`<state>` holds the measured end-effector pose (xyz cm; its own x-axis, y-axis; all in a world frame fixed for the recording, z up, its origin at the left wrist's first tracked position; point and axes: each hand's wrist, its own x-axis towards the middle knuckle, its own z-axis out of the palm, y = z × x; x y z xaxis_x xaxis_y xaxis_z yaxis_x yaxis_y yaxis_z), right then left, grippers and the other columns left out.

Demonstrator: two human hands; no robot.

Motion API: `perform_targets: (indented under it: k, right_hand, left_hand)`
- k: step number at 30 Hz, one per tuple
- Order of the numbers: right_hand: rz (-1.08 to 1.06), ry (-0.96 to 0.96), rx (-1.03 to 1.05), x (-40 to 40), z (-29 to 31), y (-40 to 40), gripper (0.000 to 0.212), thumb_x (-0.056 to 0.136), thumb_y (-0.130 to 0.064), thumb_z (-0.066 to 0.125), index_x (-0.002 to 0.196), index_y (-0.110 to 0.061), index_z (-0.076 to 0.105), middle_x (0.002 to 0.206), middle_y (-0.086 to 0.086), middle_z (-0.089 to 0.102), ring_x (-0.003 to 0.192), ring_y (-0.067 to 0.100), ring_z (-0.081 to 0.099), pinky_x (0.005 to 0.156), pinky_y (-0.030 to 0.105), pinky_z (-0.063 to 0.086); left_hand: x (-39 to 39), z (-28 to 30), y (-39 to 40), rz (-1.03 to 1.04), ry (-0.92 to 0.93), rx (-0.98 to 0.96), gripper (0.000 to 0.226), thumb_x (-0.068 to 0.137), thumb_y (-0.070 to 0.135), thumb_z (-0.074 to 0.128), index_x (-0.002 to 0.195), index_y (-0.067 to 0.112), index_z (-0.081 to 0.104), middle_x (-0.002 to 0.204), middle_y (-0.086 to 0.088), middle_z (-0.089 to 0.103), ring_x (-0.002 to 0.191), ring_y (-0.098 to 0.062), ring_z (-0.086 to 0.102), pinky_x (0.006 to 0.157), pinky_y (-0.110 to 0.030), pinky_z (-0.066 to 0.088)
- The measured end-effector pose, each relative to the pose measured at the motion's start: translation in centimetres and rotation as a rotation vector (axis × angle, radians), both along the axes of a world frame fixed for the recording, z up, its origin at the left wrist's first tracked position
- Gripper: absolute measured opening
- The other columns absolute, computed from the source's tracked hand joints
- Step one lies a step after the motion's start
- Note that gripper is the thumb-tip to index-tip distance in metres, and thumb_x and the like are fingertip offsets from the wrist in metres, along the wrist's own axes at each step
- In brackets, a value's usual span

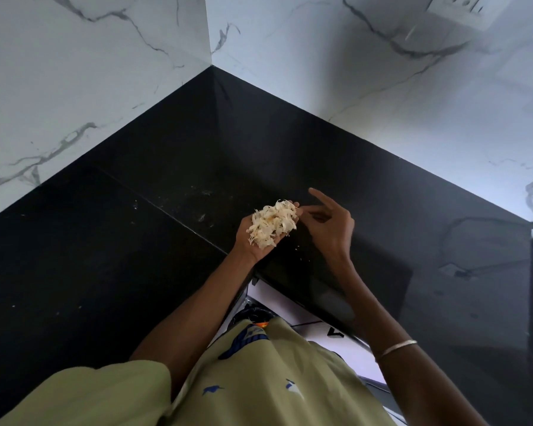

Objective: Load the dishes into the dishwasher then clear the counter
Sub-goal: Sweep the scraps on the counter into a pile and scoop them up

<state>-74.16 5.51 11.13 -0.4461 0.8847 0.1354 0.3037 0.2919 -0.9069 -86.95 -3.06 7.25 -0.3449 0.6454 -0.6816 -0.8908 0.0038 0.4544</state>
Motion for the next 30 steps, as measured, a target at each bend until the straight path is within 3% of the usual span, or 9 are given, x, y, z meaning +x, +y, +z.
perform_targets:
  k: [3,6,7,11,16,21,23,27,30]
  right_hand:
    - [-0.108,-0.075,0.017,2.9,-2.0,1.6,0.027,0.086,-0.013,0.073,0.111,-0.021,0.073,0.096,-0.008,0.075,0.086,-0.001,0.07,0.082,0.016,0.056]
    - [-0.034,-0.34,0.114,5.7,-4.9,2.4,0.032,0.092,-0.005,0.06,0.119,-0.02,0.067,0.118,0.002,0.069,0.097,0.008,0.067,0.086,0.005,0.046]
    - [0.017,-0.431,0.116,6.2,-6.0,2.3,0.035,0.095,-0.007,0.056,0.128,-0.018,0.061,0.129,0.005,0.064,0.109,0.014,0.065,0.093,0.01,0.043]
    - [0.191,-0.748,0.149,5.4,-9.6,-1.0,0.054,0.104,-0.027,0.036,0.153,-0.009,0.022,0.161,0.01,0.015,0.149,0.025,0.014,0.12,0.04,0.02]
    - [0.396,-0.764,0.253,4.5,-11.2,-6.1,0.058,0.106,-0.035,0.025,0.154,-0.01,0.003,0.161,0.008,-0.005,0.15,0.02,-0.006,0.124,0.04,0.005]
    - [0.241,-0.497,0.16,5.4,-10.3,-3.7,0.052,0.105,-0.034,0.03,0.154,-0.017,0.026,0.161,0.0,0.023,0.148,0.016,0.023,0.117,0.035,0.028]
    - [0.198,-0.516,0.15,4.8,-10.1,-2.1,0.051,0.105,-0.031,0.031,0.154,-0.016,0.025,0.16,0.002,0.023,0.147,0.02,0.023,0.117,0.042,0.031]
    - [0.342,-0.632,0.199,3.5,-9.8,-2.5,0.051,0.106,-0.031,0.03,0.155,-0.017,0.022,0.161,-0.001,0.011,0.144,0.013,0.0,0.118,0.038,0.014]
    - [0.424,-0.668,0.321,4.4,-10.3,-3.9,0.051,0.106,-0.032,0.029,0.155,-0.017,0.023,0.161,0.001,0.014,0.148,0.017,0.006,0.122,0.037,0.014]
  left_hand:
    - [-1.4,-0.6,0.1,-0.033,-0.082,0.158,0.054,0.104,0.022,0.015,0.15,-0.004,0.025,0.158,-0.021,0.025,0.145,-0.034,0.028,0.122,-0.042,0.016]
    - [-1.7,-1.1,0.3,0.019,-0.036,0.052,0.052,0.103,0.024,0.03,0.15,0.002,0.03,0.153,-0.011,0.032,0.144,-0.034,0.03,0.119,-0.045,0.025]
    - [-2.0,-1.5,0.2,0.019,-0.047,0.061,0.053,0.103,0.025,0.03,0.15,0.002,0.03,0.154,-0.013,0.032,0.144,-0.034,0.03,0.119,-0.045,0.024]
    - [-2.7,-1.5,0.2,0.041,-0.192,0.225,0.056,0.103,0.023,0.016,0.149,-0.007,0.025,0.154,-0.027,0.029,0.144,-0.037,0.028,0.122,-0.045,0.017]
    - [-2.8,-1.0,0.1,0.086,-0.207,0.301,0.057,0.102,0.024,0.02,0.147,-0.01,0.028,0.151,-0.03,0.033,0.142,-0.04,0.03,0.122,-0.045,0.018]
    - [-3.3,-1.0,-0.9,0.089,-0.227,0.34,0.056,0.101,0.024,0.023,0.145,-0.01,0.032,0.149,-0.029,0.037,0.14,-0.039,0.035,0.12,-0.046,0.023]
    - [-3.3,-0.8,-1.2,0.073,-0.192,0.327,0.056,0.098,0.022,0.027,0.142,-0.011,0.035,0.147,-0.029,0.039,0.137,-0.04,0.039,0.119,-0.046,0.024]
    - [-3.1,-0.7,-1.6,0.055,-0.164,0.302,0.056,0.1,0.025,0.023,0.143,-0.009,0.035,0.149,-0.027,0.039,0.137,-0.038,0.039,0.119,-0.044,0.024]
    - [-3.4,-1.0,-2.0,0.037,-0.13,0.266,0.057,0.098,0.024,0.025,0.146,-0.007,0.033,0.153,-0.025,0.033,0.14,-0.036,0.036,0.121,-0.044,0.021]
